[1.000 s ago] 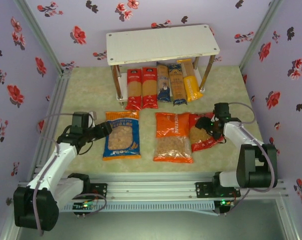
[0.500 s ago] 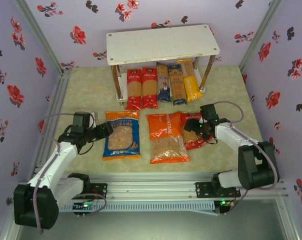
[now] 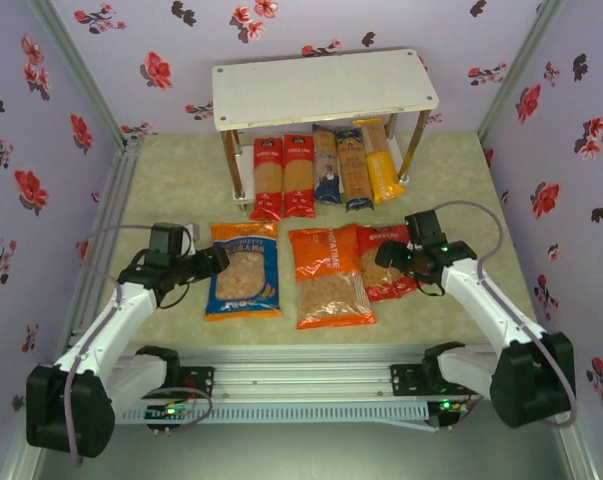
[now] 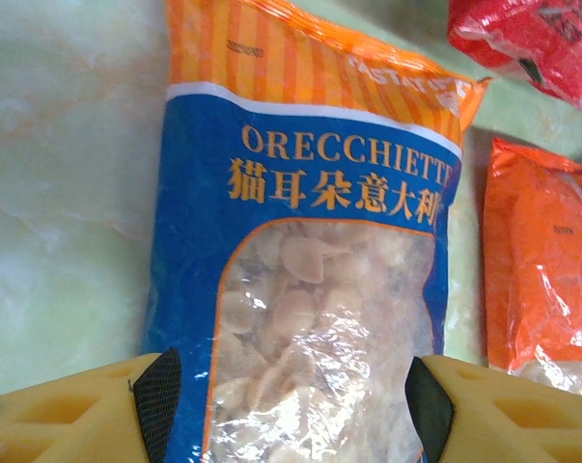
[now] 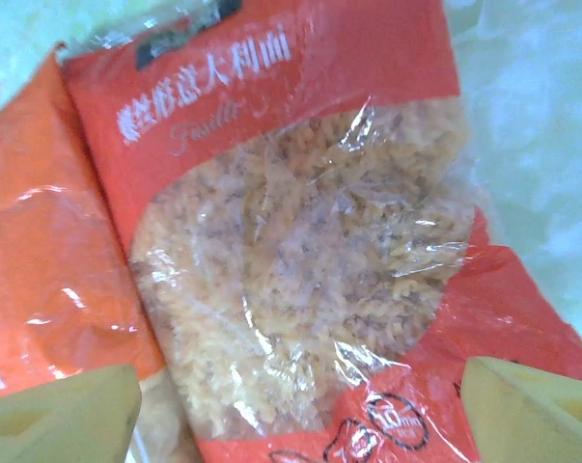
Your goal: Place and organize the pasta boxes and bags onto the shelf
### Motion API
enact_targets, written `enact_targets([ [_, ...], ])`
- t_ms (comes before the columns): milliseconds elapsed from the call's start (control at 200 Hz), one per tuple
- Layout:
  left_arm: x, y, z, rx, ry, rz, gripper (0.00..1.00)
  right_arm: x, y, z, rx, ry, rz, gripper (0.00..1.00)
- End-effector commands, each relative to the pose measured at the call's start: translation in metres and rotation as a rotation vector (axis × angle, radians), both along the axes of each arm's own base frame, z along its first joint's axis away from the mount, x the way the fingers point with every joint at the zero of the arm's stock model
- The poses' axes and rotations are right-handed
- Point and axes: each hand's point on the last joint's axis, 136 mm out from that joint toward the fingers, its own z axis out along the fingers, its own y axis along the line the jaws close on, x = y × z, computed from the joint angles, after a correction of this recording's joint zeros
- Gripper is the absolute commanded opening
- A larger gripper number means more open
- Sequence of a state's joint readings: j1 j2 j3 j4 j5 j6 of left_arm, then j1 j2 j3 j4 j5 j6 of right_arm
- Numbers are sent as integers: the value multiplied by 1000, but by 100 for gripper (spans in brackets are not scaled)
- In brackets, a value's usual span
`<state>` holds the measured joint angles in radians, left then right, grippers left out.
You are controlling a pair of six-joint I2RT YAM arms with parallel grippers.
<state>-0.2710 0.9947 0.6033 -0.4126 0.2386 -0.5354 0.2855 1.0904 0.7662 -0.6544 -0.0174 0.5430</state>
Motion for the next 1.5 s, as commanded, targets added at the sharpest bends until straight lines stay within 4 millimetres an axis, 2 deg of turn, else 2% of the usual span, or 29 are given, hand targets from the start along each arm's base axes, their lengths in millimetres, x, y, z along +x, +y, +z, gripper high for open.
enact_targets([
  [0,3,-19,16,17,-55,-69,67,-12,-6,-1,-60,41,15,86],
  [230,-8,-76,21,27,-62,-220,67,-2,2,-22,-118,75,67,88],
  [435,-3,-98,19,-8,-68,-244,67,14,2,-31,-232,108,138,89],
  [600,-2,-110,16,-11,-58,-270,67,25,8,-38,-248,129,183,90],
  [835,1,-117,14,-21,-53,-275,67,38,16,-57,-252,166,218,90],
  [1145,5,-120,11,-13,-43,-274,67,36,30,-83,-200,245,260,91],
  [1200,6,-121,12,-14,-41,-275,67,34,30,-87,-201,267,262,89],
  [1495,10,-123,14,-12,-44,-278,67,9,22,-104,-199,380,244,55],
])
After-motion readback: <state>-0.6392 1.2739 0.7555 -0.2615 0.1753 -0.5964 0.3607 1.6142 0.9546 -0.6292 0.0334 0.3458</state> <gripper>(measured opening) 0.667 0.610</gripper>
